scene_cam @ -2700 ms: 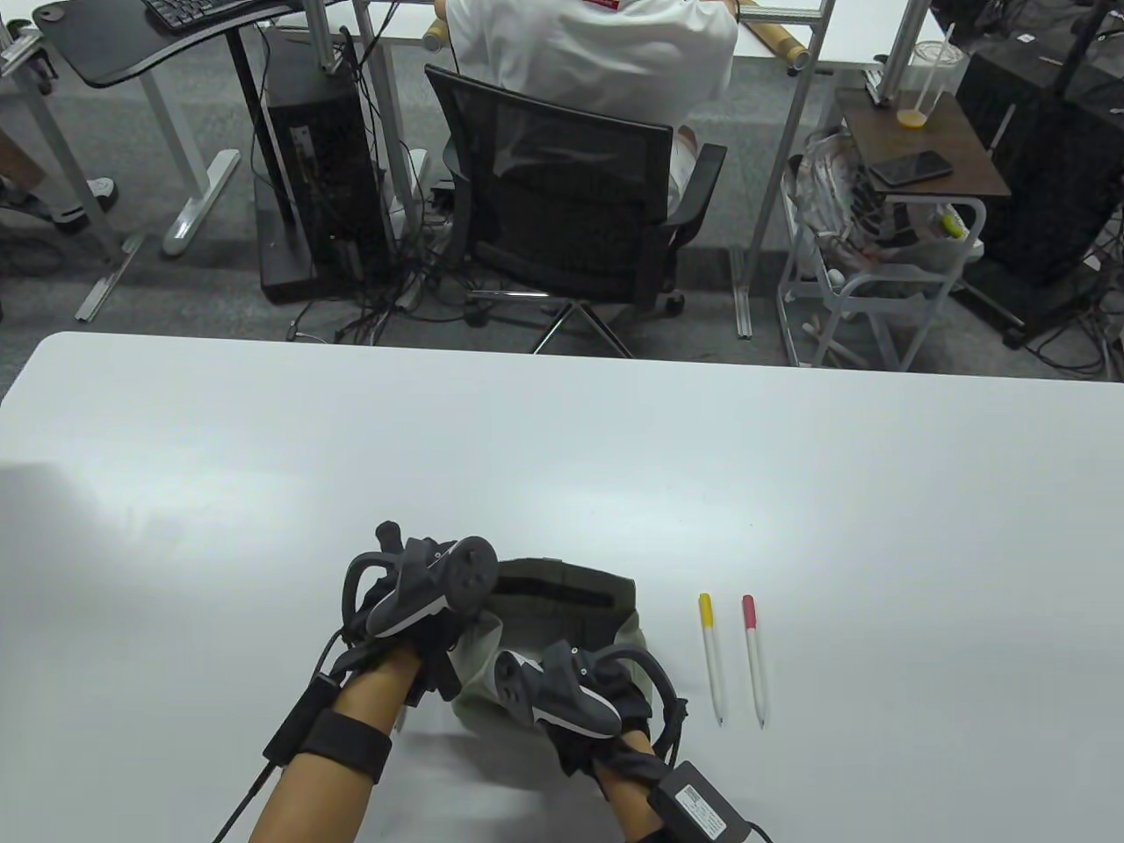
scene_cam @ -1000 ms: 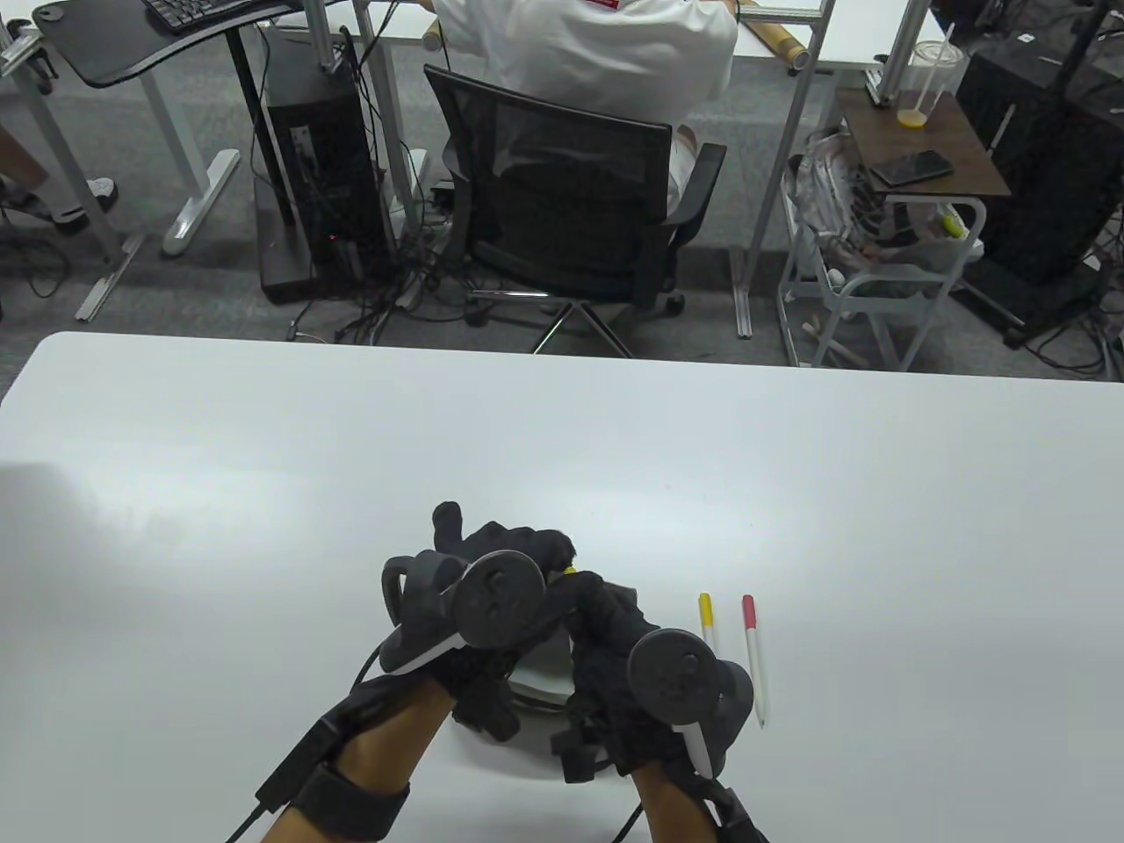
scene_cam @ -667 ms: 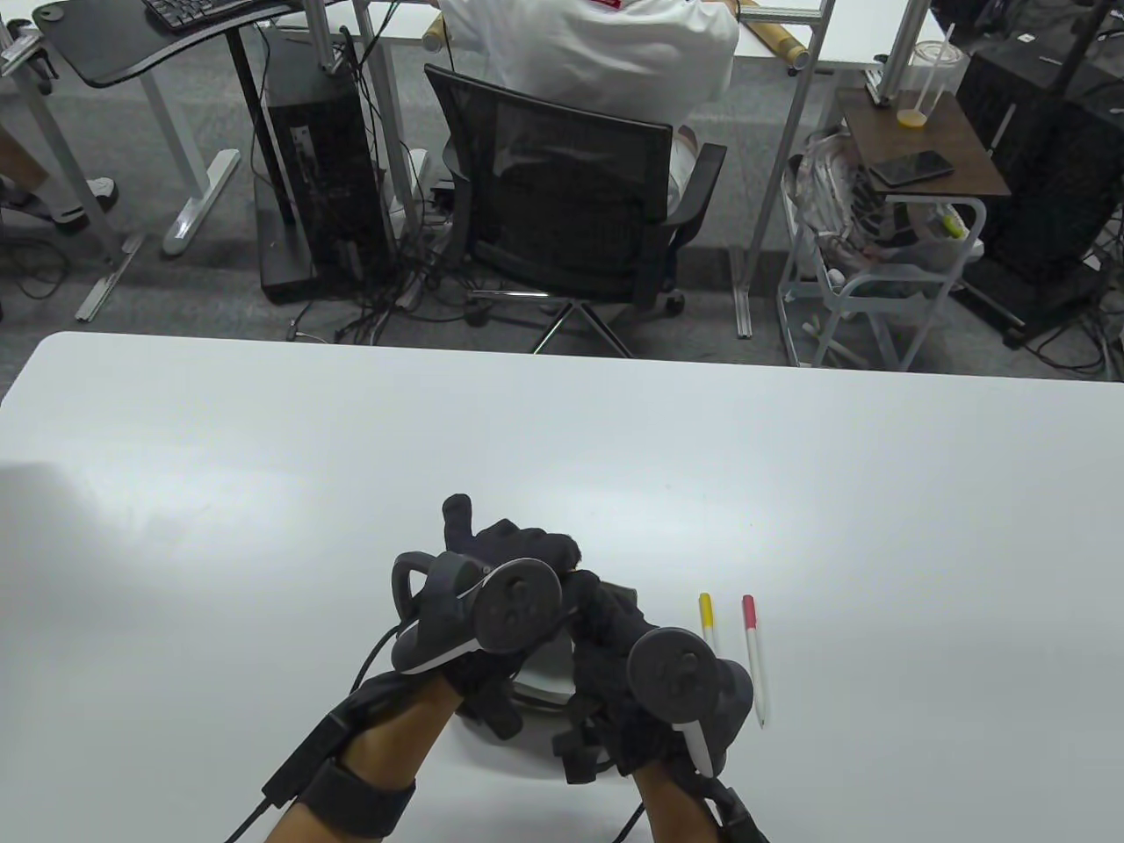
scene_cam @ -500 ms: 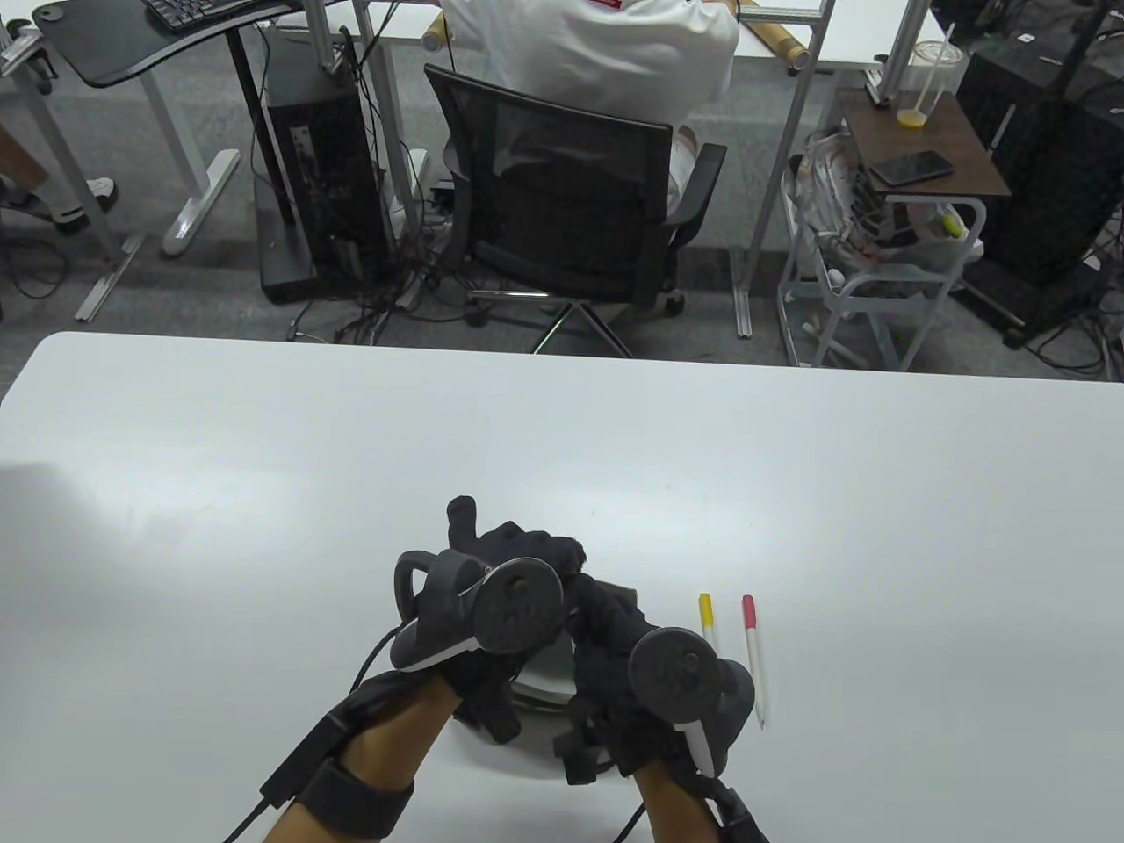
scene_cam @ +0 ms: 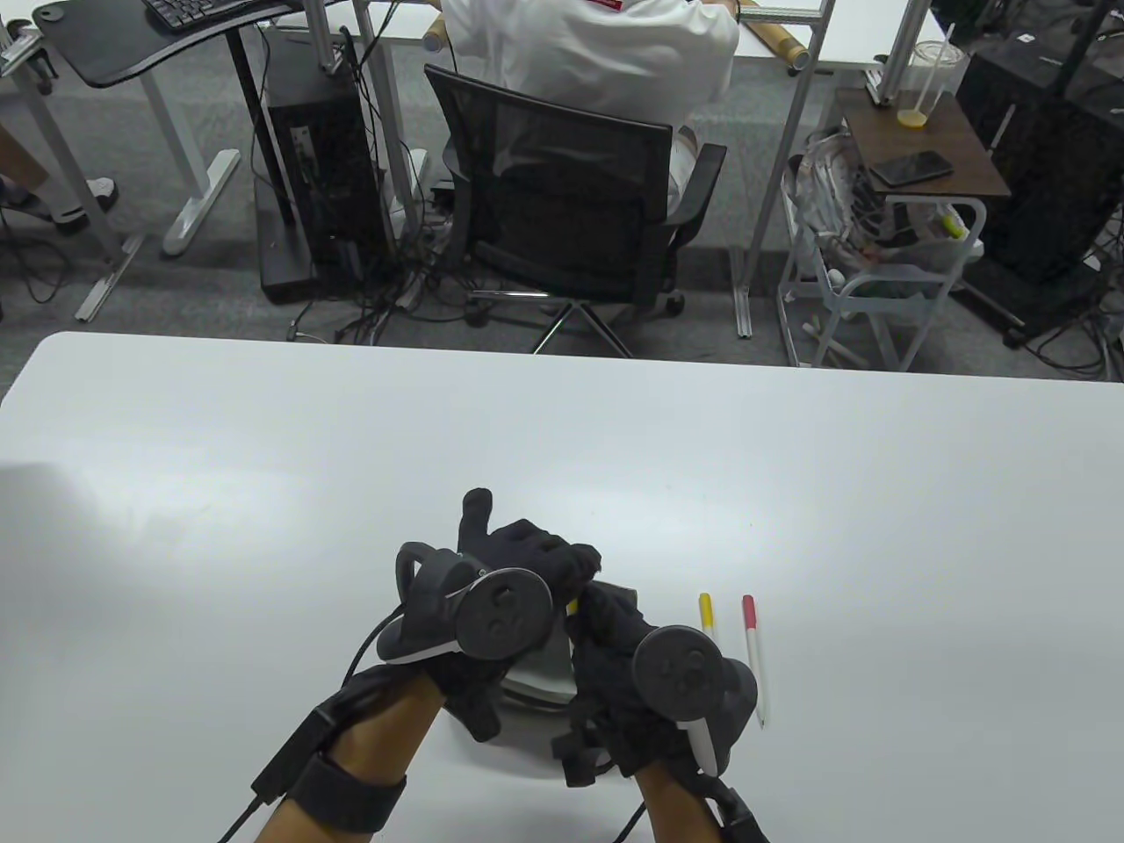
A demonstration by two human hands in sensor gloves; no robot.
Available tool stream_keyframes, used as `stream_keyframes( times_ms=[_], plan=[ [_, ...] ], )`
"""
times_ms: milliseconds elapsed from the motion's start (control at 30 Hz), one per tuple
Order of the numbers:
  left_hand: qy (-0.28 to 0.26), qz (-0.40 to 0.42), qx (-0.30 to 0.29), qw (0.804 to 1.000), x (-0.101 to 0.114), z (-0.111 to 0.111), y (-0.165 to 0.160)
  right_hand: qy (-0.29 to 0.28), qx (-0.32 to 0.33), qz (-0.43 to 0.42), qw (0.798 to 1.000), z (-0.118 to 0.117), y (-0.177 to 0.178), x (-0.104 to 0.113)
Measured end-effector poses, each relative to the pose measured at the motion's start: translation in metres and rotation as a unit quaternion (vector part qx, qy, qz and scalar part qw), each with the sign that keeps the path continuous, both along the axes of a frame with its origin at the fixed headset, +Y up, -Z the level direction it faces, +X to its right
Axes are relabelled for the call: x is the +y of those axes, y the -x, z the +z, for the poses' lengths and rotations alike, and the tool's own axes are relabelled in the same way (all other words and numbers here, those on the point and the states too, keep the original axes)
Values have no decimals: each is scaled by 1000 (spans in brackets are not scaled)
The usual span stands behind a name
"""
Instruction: Twist to extend twist pen refills
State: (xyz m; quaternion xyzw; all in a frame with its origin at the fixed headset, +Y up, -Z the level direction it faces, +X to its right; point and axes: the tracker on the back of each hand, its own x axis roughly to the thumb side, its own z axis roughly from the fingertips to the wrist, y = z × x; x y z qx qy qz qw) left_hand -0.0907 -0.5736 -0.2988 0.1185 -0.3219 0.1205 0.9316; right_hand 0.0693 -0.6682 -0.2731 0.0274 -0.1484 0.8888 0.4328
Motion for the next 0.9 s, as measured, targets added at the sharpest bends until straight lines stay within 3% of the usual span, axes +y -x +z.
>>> stream_keyframes(
  times_ms=[267, 400, 567, 667, 900],
  plan=[
    [25, 49, -20, 998, -4, -5, 12, -5, 6, -13, 1000, 0, -1, 0],
    [24, 35, 35, 998, 4, -12, 32, -7, -11, 15, 1000, 1, -4, -2],
    [60, -41, 123, 990, 4, -35, 77, -9, -27, 43, 999, 3, -7, -4],
    [99, -91, 174, 976, -10, -50, 102, -7, -28, 50, 998, 2, -7, -6],
    [232, -231, 246, 912, -79, -86, 138, -4, -37, 66, 997, 1, -7, -8]
  ],
)
